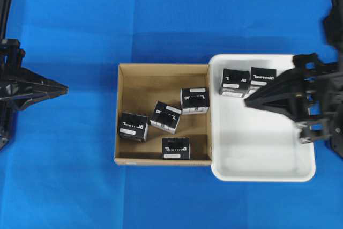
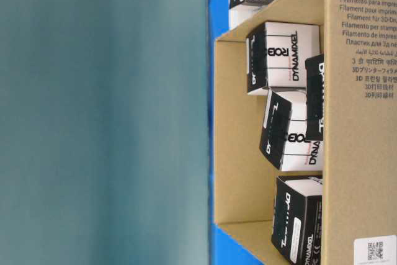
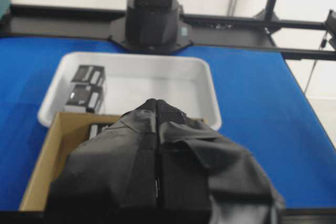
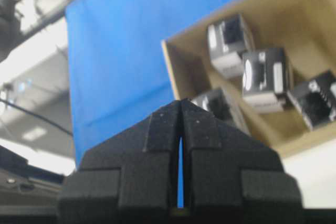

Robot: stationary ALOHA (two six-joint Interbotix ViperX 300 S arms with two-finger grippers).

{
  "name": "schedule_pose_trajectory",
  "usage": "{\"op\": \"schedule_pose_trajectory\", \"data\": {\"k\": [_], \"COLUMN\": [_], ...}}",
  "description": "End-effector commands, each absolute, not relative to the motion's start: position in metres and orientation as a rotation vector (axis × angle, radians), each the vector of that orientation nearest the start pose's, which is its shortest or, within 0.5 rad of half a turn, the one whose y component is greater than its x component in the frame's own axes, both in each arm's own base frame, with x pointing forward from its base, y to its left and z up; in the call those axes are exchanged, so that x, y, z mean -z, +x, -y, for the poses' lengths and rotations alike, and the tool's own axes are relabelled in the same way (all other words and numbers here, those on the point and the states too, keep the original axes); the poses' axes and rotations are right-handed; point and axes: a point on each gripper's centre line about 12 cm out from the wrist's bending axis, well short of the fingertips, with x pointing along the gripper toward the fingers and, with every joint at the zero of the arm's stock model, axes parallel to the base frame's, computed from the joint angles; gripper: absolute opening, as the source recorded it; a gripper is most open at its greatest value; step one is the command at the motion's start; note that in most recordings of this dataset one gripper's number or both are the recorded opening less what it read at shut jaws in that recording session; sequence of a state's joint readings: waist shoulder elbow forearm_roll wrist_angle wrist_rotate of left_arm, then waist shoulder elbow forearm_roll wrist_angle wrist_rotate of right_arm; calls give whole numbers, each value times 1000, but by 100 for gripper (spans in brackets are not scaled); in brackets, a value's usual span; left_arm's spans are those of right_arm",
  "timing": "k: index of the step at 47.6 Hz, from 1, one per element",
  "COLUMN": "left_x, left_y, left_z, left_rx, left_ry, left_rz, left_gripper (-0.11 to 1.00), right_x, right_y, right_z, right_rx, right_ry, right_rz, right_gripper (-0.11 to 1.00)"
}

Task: Pick a box that is randomly placed inside the cardboard box.
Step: 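Move the right gripper over the cardboard box toward the upper-right black-and-white box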

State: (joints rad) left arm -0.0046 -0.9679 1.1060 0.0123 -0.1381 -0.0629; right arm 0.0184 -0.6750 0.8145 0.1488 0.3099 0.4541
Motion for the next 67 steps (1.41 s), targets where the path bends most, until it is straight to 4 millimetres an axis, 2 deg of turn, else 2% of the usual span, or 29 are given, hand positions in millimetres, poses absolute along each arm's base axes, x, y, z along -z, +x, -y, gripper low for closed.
{"op": "schedule_pose_trajectory", "data": {"k": [1, 23, 31, 41, 45, 52, 55, 60, 67], "left_x": [-316, -311, -308, -308, -306, -306, -306, -306, -306], "left_y": [205, 205, 206, 205, 205, 206, 206, 206, 206], "left_z": [2, 0, -4, -4, -4, -4, -4, -4, -4], "left_rx": [10, -2, -18, -20, -20, -20, -20, -20, -18], "left_ry": [-49, -46, -46, -50, -48, -48, -51, -50, -51], "left_rz": [24, -18, -38, -39, -44, -47, -47, -46, -46], "left_gripper": [-7, -7, -7, -7, -7, -7, -7, -7, -7], "right_x": [-313, -296, -285, -272, -259, -233, -228, -225, -221], "right_y": [279, 360, 390, 423, 443, 456, 458, 463, 469], "right_z": [-14, -18, -13, -10, -12, -14, -15, -10, 9], "right_rx": [77, 136, 112, -2, -69, -246, -300, -276, -88], "right_ry": [597, 504, 310, 99, -12, -242, -300, -267, -46], "right_rz": [-519, -938, -1069, -1194, -1221, -1324, -1350, -1376, -1377], "right_gripper": [-2, -1, -1, -1, -1, -1, -1, 0, 2]}}
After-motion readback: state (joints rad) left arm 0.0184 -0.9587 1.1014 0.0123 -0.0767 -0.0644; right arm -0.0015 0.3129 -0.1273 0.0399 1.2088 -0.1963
